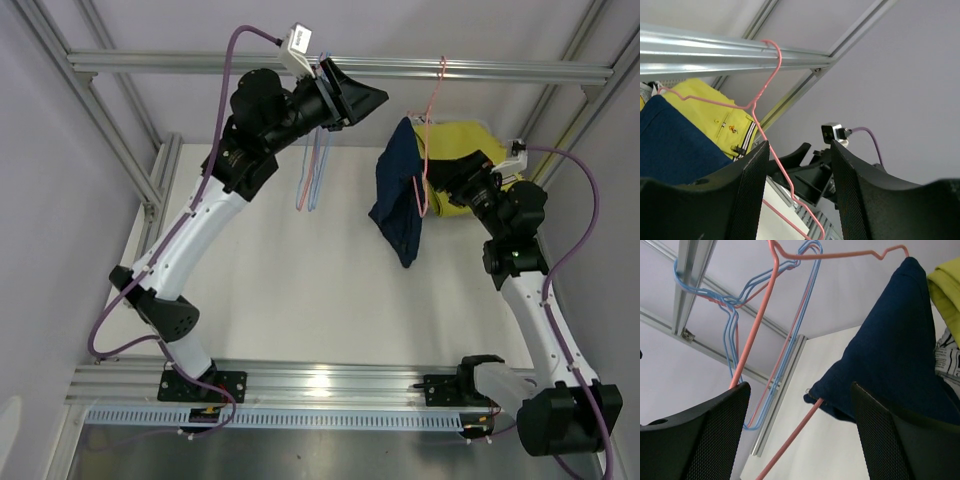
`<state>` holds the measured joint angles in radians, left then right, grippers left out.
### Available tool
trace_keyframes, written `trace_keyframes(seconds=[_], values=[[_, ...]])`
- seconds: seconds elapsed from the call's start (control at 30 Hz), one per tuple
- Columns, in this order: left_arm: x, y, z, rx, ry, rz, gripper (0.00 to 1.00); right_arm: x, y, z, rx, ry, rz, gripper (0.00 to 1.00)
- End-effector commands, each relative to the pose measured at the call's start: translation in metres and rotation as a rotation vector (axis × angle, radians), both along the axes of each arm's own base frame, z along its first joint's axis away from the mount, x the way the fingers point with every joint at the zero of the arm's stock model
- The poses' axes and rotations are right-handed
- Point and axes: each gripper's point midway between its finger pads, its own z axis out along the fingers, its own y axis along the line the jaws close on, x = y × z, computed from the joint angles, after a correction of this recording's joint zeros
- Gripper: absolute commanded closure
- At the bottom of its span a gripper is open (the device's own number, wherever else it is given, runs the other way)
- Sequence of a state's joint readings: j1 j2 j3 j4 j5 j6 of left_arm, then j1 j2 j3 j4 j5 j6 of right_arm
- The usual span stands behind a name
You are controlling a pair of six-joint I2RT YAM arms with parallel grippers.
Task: Remove the trousers from the hanger
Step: Pick up the hanger from the clothesline.
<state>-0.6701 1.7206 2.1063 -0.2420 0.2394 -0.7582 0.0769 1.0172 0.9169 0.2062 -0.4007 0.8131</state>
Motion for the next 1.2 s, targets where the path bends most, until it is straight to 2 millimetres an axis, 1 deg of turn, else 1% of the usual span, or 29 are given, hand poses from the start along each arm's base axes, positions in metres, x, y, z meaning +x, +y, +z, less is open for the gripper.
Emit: trace_keyframes(seconds=[0.0,0.03,0.1,0.13,0.17,0.2,0.23,0.27,0.37,0.4,0.47,0.5,0.57,0.6,0.63,0.67,0.7,0.73,0.77,0.8,0.87,0.9,0.93,1.0,1.03,1.07,1.1,1.13,1.17], values=[[-0.012,0.008,0.011,0.019,-0.058,-0.002,0.43,-0.002,0.006,0.050,0.032,-0.141,0.070,0.15],[-0.015,0.008,0.011,0.031,-0.066,-0.004,0.43,0.005,0.000,0.051,0.036,-0.138,0.060,0.15],[-0.024,0.013,0.014,0.051,-0.072,-0.011,0.42,0.007,-0.003,0.052,0.041,-0.143,0.070,0.16],[-0.026,0.015,0.017,0.063,-0.083,-0.010,0.42,0.009,-0.004,0.045,0.036,-0.103,0.070,0.19],[-0.032,0.019,0.015,0.083,-0.076,-0.016,0.42,0.012,-0.017,0.050,0.022,-0.101,0.028,0.20],[-0.036,0.022,0.018,0.094,-0.093,-0.018,0.42,0.013,-0.021,0.049,0.005,-0.081,0.005,0.20],[-0.038,0.024,0.015,0.109,-0.091,-0.021,0.42,0.014,-0.026,0.036,-0.037,-0.018,-0.028,0.19],[-0.042,0.027,0.015,0.121,-0.095,-0.021,0.41,0.011,-0.034,0.043,-0.052,-0.033,-0.070,0.18],[-0.057,0.036,0.010,0.175,-0.106,-0.040,0.41,0.008,-0.045,0.047,-0.066,-0.057,-0.105,0.16],[-0.064,0.040,0.003,0.202,-0.107,-0.048,0.40,0.008,-0.049,0.049,-0.063,-0.054,-0.115,0.16],[-0.073,0.045,-0.001,0.222,-0.122,-0.055,0.40,0.007,-0.052,0.053,-0.047,-0.056,-0.101,0.17],[-0.074,0.047,-0.011,0.249,-0.122,-0.055,0.39,0.012,-0.057,0.053,-0.037,-0.054,-0.101,0.16],[-0.084,0.060,-0.016,0.263,-0.136,-0.035,0.38,0.013,-0.054,0.060,0.001,-0.068,-0.052,0.16],[-0.080,0.060,-0.041,0.310,-0.113,-0.031,0.38,0.015,-0.055,0.061,0.012,-0.069,-0.039,0.17],[-0.086,0.071,-0.033,0.296,-0.145,0.000,0.37,0.021,-0.051,0.061,0.018,-0.068,0.000,0.17],[-0.088,0.076,-0.033,0.298,-0.161,0.013,0.36,0.025,-0.049,0.061,0.037,-0.054,0.025,0.17],[-0.085,0.076,-0.061,0.345,-0.130,0.017,0.36,0.028,-0.046,0.061,0.052,-0.050,0.053,0.17],[-0.090,0.087,-0.055,0.334,-0.150,0.047,0.35,0.037,-0.046,0.061,0.067,-0.068,0.082,0.17],[-0.091,0.089,-0.055,0.328,-0.167,0.060,0.35,0.037,-0.040,0.061,0.082,-0.071,0.135,0.18],[-0.088,0.090,-0.079,0.362,-0.138,0.061,0.35,0.039,-0.038,0.061,0.134,-0.048,0.163,0.18],[-0.094,0.097,-0.078,0.351,-0.148,0.072,0.34,0.046,-0.032,0.061,0.156,-0.062,0.236,0.19],[-0.095,0.097,-0.085,0.367,-0.137,0.069,0.34,0.047,-0.031,0.063,0.189,-0.047,0.259,0.20],[-0.096,0.099,-0.087,0.373,-0.133,0.073,0.34,0.047,-0.028,0.066,0.191,-0.070,0.285,0.20],[-0.099,0.102,-0.093,0.393,-0.120,0.071,0.34,0.051,-0.025,0.062,0.208,-0.055,0.328,0.20],[-0.101,0.104,-0.094,0.394,-0.118,0.072,0.34,0.049,-0.023,0.067,0.218,-0.071,0.356,0.20],[-0.103,0.106,-0.095,0.391,-0.119,0.072,0.34,0.048,-0.019,0.067,0.222,-0.069,0.387,0.21],[-0.107,0.109,-0.106,0.395,-0.106,0.070,0.34,0.051,-0.018,0.064,0.233,-0.061,0.404,0.21],[-0.109,0.111,-0.102,0.381,-0.122,0.076,0.33,0.047,-0.015,0.070,0.246,-0.082,0.432,0.21],[-0.110,0.113,-0.103,0.376,-0.125,0.078,0.33,0.044,-0.011,0.071,0.252,-0.088,0.455,0.21]])
